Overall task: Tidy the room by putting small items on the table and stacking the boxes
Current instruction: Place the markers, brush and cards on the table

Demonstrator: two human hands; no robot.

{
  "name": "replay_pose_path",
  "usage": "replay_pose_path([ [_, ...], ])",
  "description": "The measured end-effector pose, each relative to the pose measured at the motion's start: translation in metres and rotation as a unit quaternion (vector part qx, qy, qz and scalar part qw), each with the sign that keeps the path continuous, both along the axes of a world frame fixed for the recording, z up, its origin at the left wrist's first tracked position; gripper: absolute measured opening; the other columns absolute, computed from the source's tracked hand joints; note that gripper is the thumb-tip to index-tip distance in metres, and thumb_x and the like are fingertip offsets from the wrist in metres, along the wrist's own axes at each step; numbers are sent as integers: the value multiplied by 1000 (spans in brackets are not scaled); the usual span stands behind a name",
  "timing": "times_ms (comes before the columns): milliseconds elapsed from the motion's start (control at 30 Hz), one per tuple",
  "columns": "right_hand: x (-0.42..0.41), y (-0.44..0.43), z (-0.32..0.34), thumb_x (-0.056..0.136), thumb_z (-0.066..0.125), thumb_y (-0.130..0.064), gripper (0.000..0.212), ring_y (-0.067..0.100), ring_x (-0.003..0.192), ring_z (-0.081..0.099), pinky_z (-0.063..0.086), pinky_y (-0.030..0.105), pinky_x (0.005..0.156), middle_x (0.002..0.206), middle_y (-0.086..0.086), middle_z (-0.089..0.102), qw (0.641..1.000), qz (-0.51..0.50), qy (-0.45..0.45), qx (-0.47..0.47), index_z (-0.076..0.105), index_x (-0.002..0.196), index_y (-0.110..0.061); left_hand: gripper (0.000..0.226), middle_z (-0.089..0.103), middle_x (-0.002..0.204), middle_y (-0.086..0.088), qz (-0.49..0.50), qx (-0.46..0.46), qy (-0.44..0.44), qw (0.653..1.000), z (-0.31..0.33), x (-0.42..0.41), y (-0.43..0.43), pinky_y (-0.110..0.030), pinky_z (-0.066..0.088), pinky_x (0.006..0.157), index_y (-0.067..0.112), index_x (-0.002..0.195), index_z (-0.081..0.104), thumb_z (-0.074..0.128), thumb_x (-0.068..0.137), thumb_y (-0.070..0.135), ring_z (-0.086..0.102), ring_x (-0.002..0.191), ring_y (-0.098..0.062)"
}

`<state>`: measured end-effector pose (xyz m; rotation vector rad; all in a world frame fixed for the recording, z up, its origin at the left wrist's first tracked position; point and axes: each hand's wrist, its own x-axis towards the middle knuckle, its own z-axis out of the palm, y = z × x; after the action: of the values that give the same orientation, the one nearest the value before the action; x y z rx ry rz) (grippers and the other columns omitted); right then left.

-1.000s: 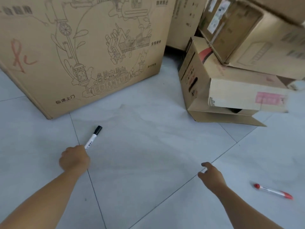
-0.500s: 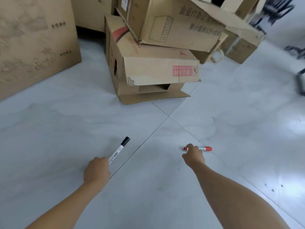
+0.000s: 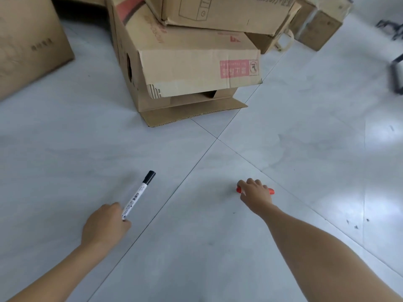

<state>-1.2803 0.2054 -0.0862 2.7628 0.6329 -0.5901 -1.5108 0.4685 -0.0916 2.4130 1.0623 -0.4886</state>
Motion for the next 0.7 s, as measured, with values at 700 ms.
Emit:
replay_pose_path([
  [700,-70,31,525,90,57,-17,11,10,57,47,37,21,58,65,-3,48,830,-290,59,473,49,94,-23,31,48,73,-1,59,-153,-92,982,506,40,-31,-31,33,56,10,95,40,65,77,10,49,75,-30],
])
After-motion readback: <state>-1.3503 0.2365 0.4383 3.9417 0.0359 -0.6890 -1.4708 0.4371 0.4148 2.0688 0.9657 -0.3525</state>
